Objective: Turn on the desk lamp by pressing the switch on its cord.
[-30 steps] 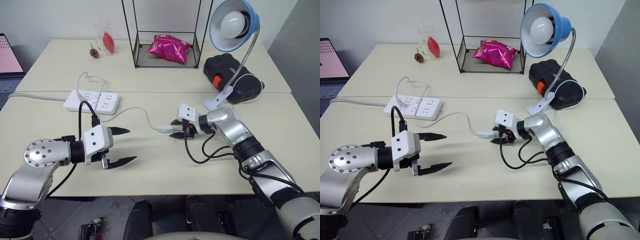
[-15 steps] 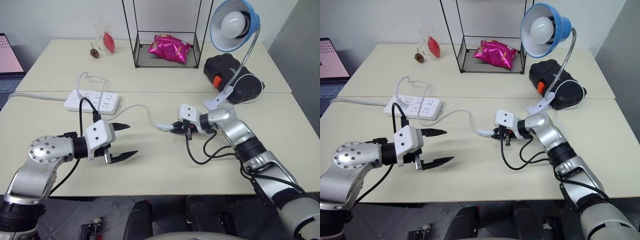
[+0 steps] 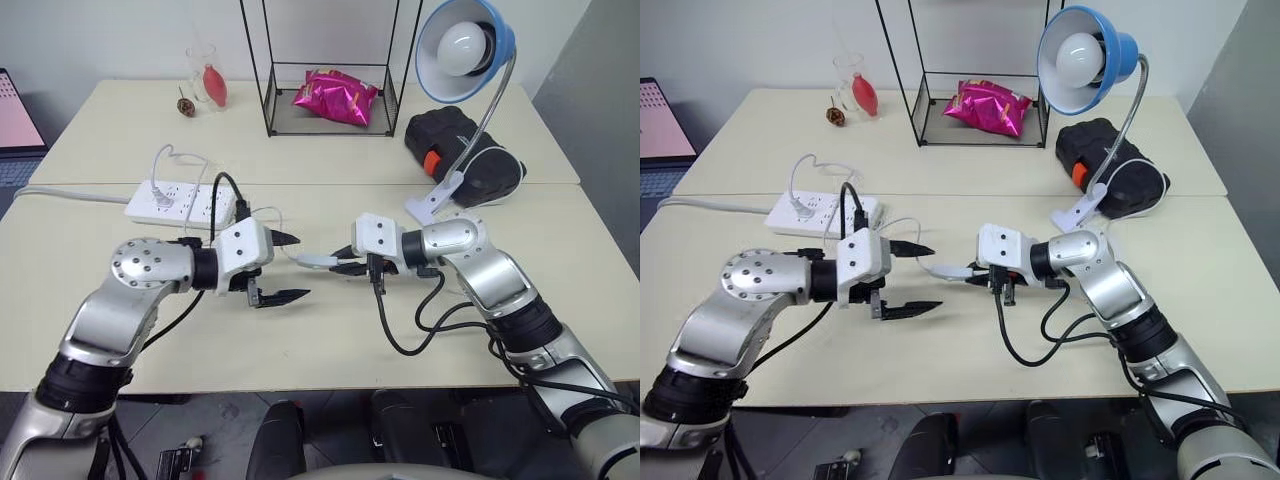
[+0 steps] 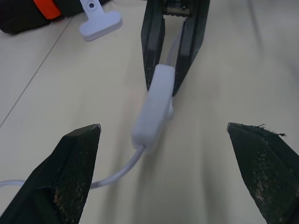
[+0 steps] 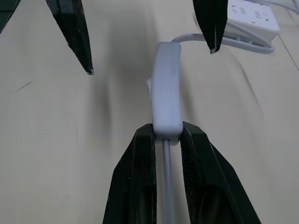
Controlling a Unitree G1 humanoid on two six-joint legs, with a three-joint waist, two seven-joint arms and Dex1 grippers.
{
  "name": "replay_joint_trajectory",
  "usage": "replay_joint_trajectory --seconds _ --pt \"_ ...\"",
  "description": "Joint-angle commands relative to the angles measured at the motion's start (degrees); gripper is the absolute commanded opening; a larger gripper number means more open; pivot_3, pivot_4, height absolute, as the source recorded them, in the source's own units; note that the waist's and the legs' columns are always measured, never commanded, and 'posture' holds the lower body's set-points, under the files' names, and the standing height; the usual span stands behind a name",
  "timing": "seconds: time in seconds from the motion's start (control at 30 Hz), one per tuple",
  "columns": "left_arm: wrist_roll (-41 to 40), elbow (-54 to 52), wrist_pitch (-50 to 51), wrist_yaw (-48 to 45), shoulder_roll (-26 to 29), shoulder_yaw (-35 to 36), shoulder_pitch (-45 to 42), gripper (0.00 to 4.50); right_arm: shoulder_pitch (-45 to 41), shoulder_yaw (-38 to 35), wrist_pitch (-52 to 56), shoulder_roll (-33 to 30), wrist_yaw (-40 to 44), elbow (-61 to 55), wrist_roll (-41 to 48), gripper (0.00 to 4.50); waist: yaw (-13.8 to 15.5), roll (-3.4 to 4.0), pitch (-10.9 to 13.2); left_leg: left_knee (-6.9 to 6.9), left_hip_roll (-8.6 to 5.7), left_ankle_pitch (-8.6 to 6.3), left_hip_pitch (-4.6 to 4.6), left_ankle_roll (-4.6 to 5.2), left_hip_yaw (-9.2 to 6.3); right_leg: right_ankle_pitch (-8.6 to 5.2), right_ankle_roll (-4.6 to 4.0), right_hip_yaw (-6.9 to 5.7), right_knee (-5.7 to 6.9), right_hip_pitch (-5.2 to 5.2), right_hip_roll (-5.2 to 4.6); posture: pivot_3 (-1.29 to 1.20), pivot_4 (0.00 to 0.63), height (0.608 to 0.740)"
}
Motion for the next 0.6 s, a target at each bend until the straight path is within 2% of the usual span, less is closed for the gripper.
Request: replay_joint_trajectory --seconds 0.03,0.6 --pt "1.82 1.41 -2.05 -0.51 -0.71 -1.21 -1.98 4.5 -0.37 -0.51 0.57 -0.29 -0.55 -3.26 0.44 0.37 0.0 0.0 0.0 -0.01 0.0 0.0 0.0 0.0 0.0 0.0 0.0 0.0 0.0 0.0 0.0 0.0 0.15 0.74" --pt "3.96 5.46 -5.23 -1.39 -2.86 -1.97 -3.62 4.5 -0.17 0.78 0.5 -0.66 -0.44 -3.59 -0.07 0.37 0.03 0.0 0.0 0.0 0.0 0.0 -0.01 0.0 -0.01 0.0 0.0 0.0 -0.01 0.0 0.0 0.0 0.15 0.74"
